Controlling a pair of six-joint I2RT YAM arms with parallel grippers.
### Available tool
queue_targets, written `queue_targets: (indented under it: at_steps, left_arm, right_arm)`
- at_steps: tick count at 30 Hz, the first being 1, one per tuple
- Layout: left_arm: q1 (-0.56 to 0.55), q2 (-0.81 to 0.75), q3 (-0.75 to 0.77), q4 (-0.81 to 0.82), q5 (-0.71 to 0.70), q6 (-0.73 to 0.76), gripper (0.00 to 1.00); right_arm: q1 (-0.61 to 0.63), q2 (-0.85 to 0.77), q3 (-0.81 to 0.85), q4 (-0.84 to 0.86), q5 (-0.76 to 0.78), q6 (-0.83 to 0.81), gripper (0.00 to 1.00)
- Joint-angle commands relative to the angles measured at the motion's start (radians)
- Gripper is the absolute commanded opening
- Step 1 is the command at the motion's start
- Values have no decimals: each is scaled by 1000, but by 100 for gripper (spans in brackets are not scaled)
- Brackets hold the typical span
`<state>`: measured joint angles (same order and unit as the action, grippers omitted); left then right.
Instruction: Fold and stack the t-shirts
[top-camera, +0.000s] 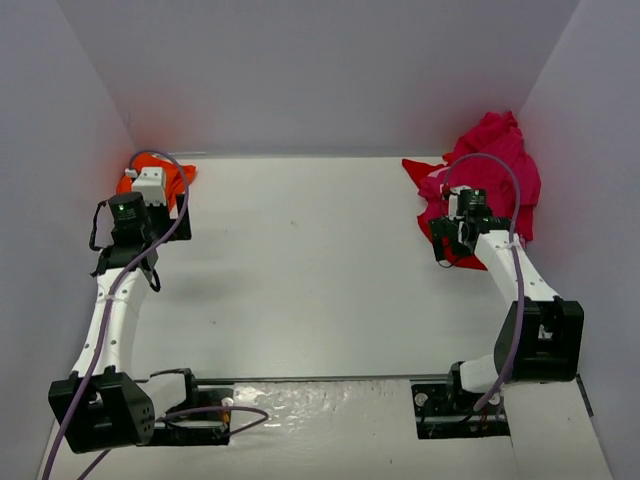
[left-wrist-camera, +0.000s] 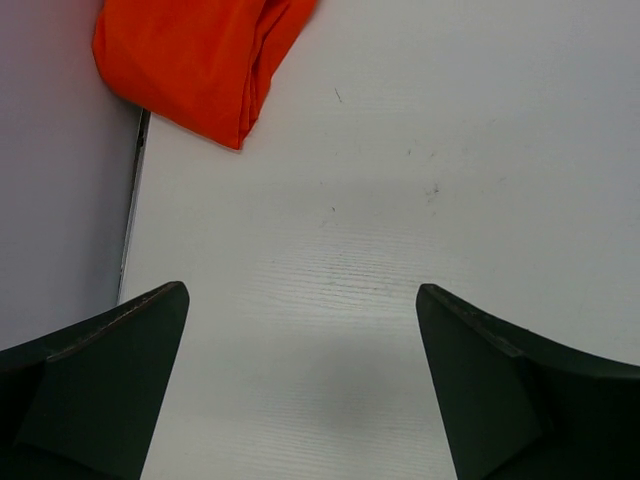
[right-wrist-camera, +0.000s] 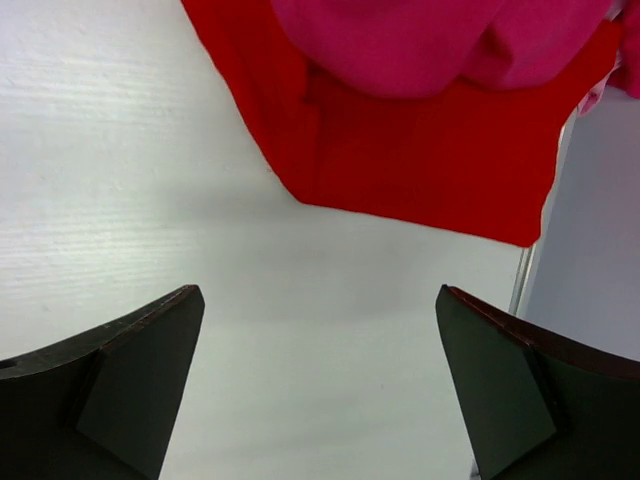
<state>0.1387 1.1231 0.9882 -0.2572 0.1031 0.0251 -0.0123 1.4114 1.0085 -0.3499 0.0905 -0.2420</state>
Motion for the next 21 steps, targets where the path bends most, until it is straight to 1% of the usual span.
queue_targets:
  at_steps: [1, 4, 5, 6, 7, 9, 11, 12, 13, 17, 19, 21]
  left_arm:
    - [-1, -1, 18, 69, -9, 19, 97]
    - [2, -10, -2, 92, -25, 24, 97]
    - [2, -16, -9, 93, -23, 26, 97]
    - [4, -24, -17, 91, -14, 33, 97]
    - [7, -33, -25, 89, -5, 41, 97]
    - [8, -42, -32, 86, 4, 49, 97]
    - [15, -43, -32, 82, 11, 52, 97]
    - [17, -40, -31, 82, 12, 53, 97]
    - [19, -38, -31, 79, 15, 56, 97]
    - [22, -21, -40, 90, 20, 70, 97]
    - [22, -7, -39, 95, 20, 70, 97]
    - [21, 1, -39, 98, 23, 71, 97]
  right_arm:
    - [51, 120, 171, 13, 121, -91, 100]
    - [42, 292, 485, 18, 322, -151, 100]
    - [37, 308, 513, 17, 339, -168, 100]
    - [28, 401, 652, -4, 365, -183, 100]
    - [18, 524, 836, -32, 401, -198, 100]
    - [17, 637, 989, -99, 433, -208, 100]
    - [14, 759, 1122, -128, 472, -193, 100]
    - [3, 814, 1170, -153, 454, -180, 100]
    - [-12, 832, 1218, -199, 389, -167, 100]
    - [-12, 853, 1157, -225, 253, -127, 96]
    - [-22, 857, 1134, -228, 218, -98, 92]
    - [-35, 838, 1103, -230, 163, -67, 90]
